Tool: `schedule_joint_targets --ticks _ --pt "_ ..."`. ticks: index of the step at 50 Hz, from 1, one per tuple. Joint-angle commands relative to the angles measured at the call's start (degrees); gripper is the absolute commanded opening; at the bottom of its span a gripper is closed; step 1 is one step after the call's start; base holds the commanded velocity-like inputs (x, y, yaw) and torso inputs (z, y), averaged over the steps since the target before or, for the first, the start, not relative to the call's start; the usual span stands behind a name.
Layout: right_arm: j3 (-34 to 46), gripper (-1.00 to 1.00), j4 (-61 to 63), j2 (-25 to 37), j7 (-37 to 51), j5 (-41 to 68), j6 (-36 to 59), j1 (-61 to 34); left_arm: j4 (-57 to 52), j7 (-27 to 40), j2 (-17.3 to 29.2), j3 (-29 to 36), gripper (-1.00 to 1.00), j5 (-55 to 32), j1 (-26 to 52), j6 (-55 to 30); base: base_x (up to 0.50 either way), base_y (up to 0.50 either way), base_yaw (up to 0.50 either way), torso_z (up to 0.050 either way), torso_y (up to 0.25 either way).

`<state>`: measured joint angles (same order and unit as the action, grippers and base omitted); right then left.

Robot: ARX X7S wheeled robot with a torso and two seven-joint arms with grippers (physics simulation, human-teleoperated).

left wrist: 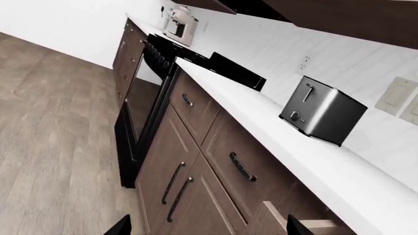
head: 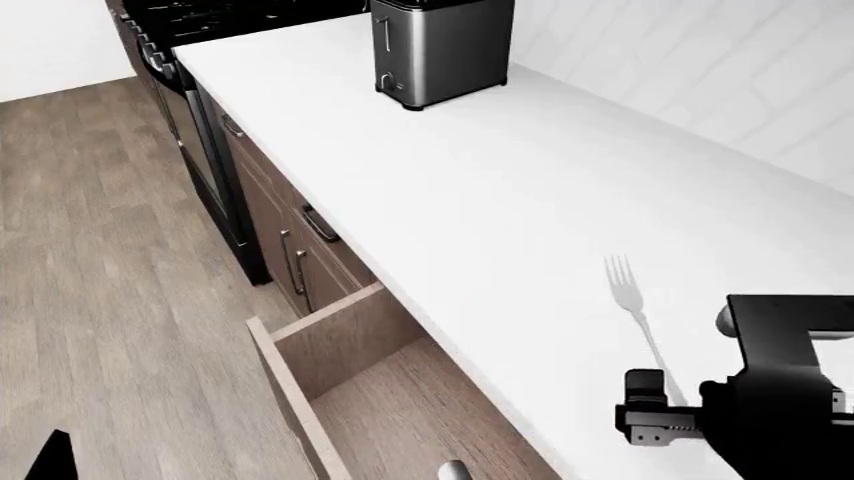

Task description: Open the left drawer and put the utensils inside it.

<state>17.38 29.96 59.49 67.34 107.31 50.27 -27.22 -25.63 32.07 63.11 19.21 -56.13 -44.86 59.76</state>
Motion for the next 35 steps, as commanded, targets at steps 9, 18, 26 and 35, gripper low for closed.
schedule_joint_targets --ticks 9,18,26,35 --pt "2.8 1.0 -6.3 -2.4 -6.5 -6.7 1.7 1.8 0.0 -0.6 0.0 -0.1 1.0 -0.5 0.1 -0.1 0.0 0.0 0.0 0.0 0.0" --pt "3.2 1.0 -8.2 -3.1 -9.0 -8.6 1.6 1.7 -0.4 0.1 0.2 0.1 1.0 0.3 0.0 0.0 0.0 0.0 0.0 0.0 0.0" --pt "4.7 1.0 -11.9 -5.1 -11.1 -11.2 2.1 0.1 0.0 -0.7 -0.1 0.0 1.0 -0.4 0.1 -0.2 0.0 0.0 0.0 0.0 0.0" --pt "6.1 1.0 -15.4 -6.9 -13.5 -13.6 2.5 -1.1 0.3 -1.2 -0.7 -0.2 1.0 -1.0 0.7 -1.2 0.0 0.0 0.0 0.0 0.0"
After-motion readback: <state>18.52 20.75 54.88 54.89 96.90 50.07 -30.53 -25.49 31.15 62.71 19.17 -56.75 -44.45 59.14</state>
